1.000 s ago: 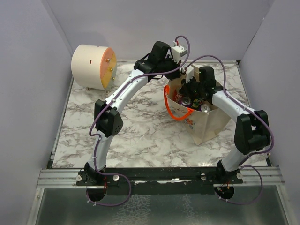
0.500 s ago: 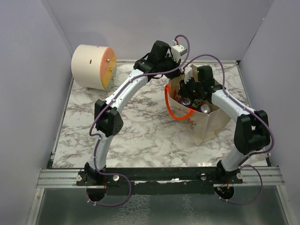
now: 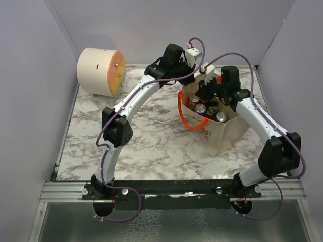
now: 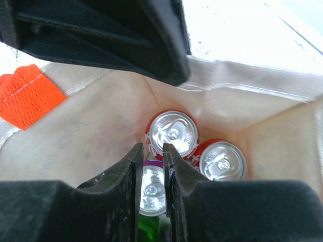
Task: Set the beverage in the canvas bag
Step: Place the drink in the canvas bag.
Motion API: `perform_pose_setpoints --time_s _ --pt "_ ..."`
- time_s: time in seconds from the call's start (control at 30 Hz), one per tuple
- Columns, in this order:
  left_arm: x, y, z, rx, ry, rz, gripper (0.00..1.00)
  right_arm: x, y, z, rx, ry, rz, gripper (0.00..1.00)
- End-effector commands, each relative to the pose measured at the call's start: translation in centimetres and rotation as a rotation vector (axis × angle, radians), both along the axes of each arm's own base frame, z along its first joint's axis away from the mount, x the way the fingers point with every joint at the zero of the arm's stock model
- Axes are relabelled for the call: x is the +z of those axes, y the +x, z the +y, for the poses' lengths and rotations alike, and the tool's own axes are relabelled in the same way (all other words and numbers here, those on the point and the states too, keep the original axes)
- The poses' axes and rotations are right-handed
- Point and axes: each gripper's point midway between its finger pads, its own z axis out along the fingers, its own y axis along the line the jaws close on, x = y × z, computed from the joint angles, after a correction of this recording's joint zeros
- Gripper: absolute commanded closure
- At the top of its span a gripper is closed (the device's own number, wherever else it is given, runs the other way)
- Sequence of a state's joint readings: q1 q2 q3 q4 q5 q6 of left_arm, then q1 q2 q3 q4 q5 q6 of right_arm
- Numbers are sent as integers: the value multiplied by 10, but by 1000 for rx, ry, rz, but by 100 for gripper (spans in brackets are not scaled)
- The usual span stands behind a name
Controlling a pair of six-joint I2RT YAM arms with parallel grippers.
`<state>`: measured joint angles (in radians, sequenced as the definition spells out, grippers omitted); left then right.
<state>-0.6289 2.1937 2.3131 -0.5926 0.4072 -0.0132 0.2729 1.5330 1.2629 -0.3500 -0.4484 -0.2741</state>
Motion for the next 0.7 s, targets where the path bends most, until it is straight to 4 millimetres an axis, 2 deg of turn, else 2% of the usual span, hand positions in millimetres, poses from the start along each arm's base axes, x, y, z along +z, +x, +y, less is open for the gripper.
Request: perform_pose_setpoints --time_s 0.0,0.1,0.27,0.57,0.67 --pt "32 2 -10 -5 -82 -65 100 15 -2 -28 -72 -11 -22 77" --pt "35 0 -11 -14 -94 -64 100 22 -5 -38 -86 -5 -40 77" --pt "38 0 -13 -35 -108 -77 100 47 -12 -53 -88 4 -93 75" --pt "57 -2 -27 -58 -160 -112 100 85 -12 -84 -169 10 -150 70" --pt "61 -4 -35 -67 -179 -118 100 95 -15 -89 -194 15 -174 68"
